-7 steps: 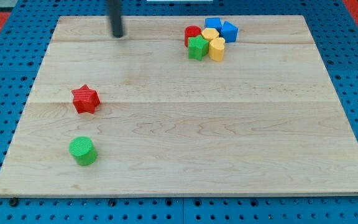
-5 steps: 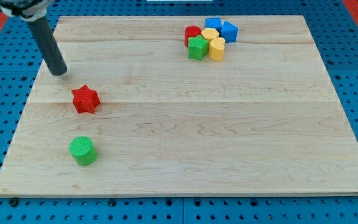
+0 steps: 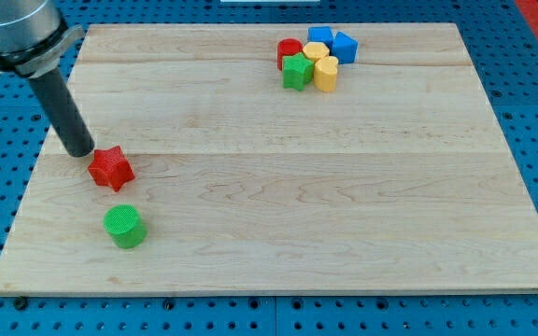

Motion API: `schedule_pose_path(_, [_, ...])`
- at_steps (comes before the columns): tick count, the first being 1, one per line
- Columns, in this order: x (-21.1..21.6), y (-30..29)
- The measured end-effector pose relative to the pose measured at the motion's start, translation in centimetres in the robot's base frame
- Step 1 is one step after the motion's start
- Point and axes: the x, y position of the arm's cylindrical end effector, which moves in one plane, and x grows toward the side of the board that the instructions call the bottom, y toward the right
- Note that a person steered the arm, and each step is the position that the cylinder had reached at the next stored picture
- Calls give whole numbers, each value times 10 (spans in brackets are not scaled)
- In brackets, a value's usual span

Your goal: Move the red star towards the center right

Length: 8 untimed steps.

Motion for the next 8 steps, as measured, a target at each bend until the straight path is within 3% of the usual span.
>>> schedule_pose_path(1, [23,33])
schedule_pose_path(3, [44,172])
schedule_pose_path(4, [29,262])
schedule_pose_path(5, [21,312])
schedule_pose_path(6, [59,294])
schedule_pose_path(8, [69,378])
